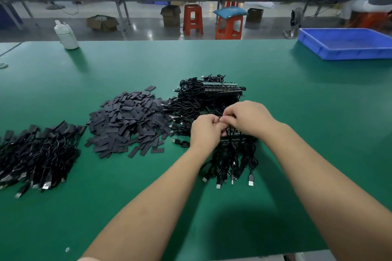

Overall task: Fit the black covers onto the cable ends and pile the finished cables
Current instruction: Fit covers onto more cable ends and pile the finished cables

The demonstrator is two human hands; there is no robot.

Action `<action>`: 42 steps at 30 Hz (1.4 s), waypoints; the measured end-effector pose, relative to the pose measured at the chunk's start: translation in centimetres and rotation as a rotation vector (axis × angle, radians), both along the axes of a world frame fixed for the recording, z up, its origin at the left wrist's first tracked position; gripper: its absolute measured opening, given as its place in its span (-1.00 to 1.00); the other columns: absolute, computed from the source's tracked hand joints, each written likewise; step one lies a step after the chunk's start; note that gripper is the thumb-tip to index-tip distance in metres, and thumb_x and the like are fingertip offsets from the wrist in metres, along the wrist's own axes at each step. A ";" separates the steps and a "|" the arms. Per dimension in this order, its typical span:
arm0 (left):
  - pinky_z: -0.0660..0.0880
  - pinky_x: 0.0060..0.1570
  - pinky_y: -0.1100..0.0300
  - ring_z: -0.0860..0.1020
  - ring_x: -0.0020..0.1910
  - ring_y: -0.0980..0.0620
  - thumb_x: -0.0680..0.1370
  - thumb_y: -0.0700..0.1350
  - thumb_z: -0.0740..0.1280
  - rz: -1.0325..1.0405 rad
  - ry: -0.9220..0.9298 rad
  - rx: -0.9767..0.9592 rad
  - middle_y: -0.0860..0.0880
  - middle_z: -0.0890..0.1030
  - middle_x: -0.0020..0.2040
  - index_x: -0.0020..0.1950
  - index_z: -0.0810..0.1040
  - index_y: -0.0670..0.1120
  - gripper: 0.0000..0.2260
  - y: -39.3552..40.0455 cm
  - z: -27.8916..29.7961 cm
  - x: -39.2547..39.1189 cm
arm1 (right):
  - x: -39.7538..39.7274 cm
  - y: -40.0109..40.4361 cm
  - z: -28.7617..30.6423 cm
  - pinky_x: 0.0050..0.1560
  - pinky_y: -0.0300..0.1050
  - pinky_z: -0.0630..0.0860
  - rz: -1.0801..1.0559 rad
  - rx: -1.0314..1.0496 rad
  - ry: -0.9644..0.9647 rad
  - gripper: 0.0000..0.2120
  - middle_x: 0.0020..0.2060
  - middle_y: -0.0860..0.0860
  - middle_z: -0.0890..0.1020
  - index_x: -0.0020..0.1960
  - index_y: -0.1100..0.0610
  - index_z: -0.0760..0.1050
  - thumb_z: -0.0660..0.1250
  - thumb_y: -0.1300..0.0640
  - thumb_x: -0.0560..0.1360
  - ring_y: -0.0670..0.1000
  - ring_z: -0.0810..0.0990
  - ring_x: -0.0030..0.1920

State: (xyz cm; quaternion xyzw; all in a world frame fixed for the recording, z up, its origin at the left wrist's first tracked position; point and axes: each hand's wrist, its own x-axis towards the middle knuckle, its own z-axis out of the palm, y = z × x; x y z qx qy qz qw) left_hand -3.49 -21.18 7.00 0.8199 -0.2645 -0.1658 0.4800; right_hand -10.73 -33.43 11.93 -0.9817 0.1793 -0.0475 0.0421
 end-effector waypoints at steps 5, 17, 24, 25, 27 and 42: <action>0.47 -0.25 0.19 0.60 -0.30 0.09 0.54 -0.03 0.39 0.060 -0.059 0.078 0.04 0.65 -0.39 -0.31 0.61 -0.07 -0.76 -0.6 -0.1 -0.8 | 0.3 0.2 -0.2 -0.23 -0.12 0.39 -0.072 -0.044 0.001 -0.75 -0.21 -0.07 0.67 -0.10 -0.05 0.65 0.25 -0.10 0.60 0.04 0.59 -0.12; 0.59 -0.12 0.04 0.64 -0.20 -0.06 0.56 -0.01 0.37 0.159 -0.017 0.148 -0.06 0.66 -0.29 -0.26 0.61 -0.10 -0.75 -0.5 -1.4 -1.1 | 1.3 0.9 -3.1 -0.20 -0.12 0.41 -0.124 -0.052 0.016 -0.74 -0.21 -0.04 0.68 -0.09 -0.08 0.66 0.23 -0.11 0.61 0.09 0.63 -0.09; 0.53 -0.26 0.11 0.61 -0.26 -0.06 0.54 0.02 0.39 0.206 -0.021 0.158 -0.03 0.64 -0.34 -0.31 0.61 -0.09 -0.72 -0.8 -1.8 -0.6 | 2.0 0.8 -4.3 -0.21 -0.10 0.41 -0.138 -0.055 -0.008 -0.72 -0.21 0.00 0.68 -0.08 -0.03 0.66 0.21 -0.07 0.62 0.11 0.63 -0.09; 0.55 -0.24 0.09 0.62 -0.26 -0.07 0.53 0.03 0.39 0.207 -0.011 0.139 -0.04 0.65 -0.34 -0.31 0.61 -0.11 -0.71 -0.8 -1.9 -0.3 | 2.0 0.7 -4.3 -0.21 -0.09 0.43 -0.142 -0.049 -0.012 -0.72 -0.20 -0.01 0.68 -0.07 -0.03 0.65 0.20 -0.07 0.63 0.11 0.63 -0.08; 0.59 -0.18 0.03 0.64 -0.25 -0.07 0.53 0.02 0.41 0.226 0.016 0.074 -0.04 0.66 -0.33 -0.28 0.60 -0.13 -0.72 -0.3 -2.1 0.5 | 1.8 0.0 -4.3 -0.20 -0.08 0.47 -0.124 -0.053 -0.010 -0.71 -0.18 -0.01 0.67 -0.05 -0.02 0.62 0.18 -0.10 0.65 0.10 0.63 -0.07; 0.37 -0.44 0.32 0.43 -0.47 0.13 0.46 -0.07 0.51 -0.137 -0.045 -0.220 0.11 0.48 -0.46 -0.15 0.64 -0.02 -0.91 7.3 4.6 4.2 | 2.6 7.2 -2.8 0.04 -0.03 0.65 -0.062 1.261 -0.405 -0.55 -0.05 -0.03 0.74 0.18 0.00 0.60 0.04 -0.23 0.67 -0.03 0.72 -0.06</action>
